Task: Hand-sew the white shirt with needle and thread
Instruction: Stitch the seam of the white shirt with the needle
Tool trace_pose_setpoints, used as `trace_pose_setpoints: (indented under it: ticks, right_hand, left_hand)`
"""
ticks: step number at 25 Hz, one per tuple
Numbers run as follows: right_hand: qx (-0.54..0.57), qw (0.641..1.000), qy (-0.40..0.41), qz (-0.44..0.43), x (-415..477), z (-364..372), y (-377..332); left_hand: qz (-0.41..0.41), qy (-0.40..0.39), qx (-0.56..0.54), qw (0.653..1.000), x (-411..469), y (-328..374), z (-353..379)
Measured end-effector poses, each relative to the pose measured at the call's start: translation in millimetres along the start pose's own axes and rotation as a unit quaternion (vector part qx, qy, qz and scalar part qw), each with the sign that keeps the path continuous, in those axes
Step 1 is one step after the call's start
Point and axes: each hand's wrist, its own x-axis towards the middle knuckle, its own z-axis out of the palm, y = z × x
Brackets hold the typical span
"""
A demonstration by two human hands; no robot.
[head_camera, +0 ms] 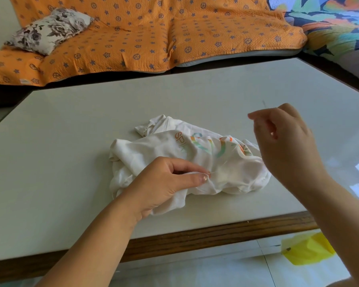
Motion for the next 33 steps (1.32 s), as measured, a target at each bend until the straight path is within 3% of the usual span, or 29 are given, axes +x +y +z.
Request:
trace_pose_setpoints:
  ticks: [2,4,6,10,16,19,22,25,27,29,33]
  right_hand:
    - [0.057,0.991,-0.076,-0.090,-19,0,-16]
    - [0.081,0.963,-0.240,-0.096,-35,3,-22]
    - [0.089,0.946,-0.300,-0.090,-39,8,-18]
    - [0.113,0.949,-0.282,-0.081,-32,4,-12]
    - [0.092,0.958,-0.265,-0.060,-29,3,-9]
    - [0.107,0.965,-0.230,-0.060,-31,1,-14]
    - [0.217,0.957,-0.192,-0.007,-37,-4,-20]
    - [0.347,0.902,-0.248,0.064,-43,-8,-30]
    - [0.375,0.875,-0.289,0.099,-46,-9,-33]
    - [0.349,0.869,-0.328,0.120,-46,-11,-35]
    - [0.256,0.891,-0.353,0.125,-46,-14,-39]
  left_hand:
    - [0.018,0.010,-0.010,1.000,0,-1,-1]
    - [0.040,0.014,-0.013,0.999,1,-2,-1]
    - [0.050,0.018,-0.021,0.998,1,-1,-1]
    - [0.056,0.072,0.046,0.995,-2,-2,-8]
    - [0.101,0.072,0.128,0.984,-3,-2,-7]
    - [0.094,0.088,0.110,0.986,-1,-3,-6]
    - [0.083,0.092,0.065,0.990,-2,-3,-6]
    - [0.077,0.088,0.042,0.992,-1,-3,-6]
    - [0.074,0.083,0.023,0.994,0,-3,-6]
    - [0.074,0.077,0.002,0.994,0,-3,-6]
    - [0.067,0.078,-0.019,0.994,0,-2,-6]
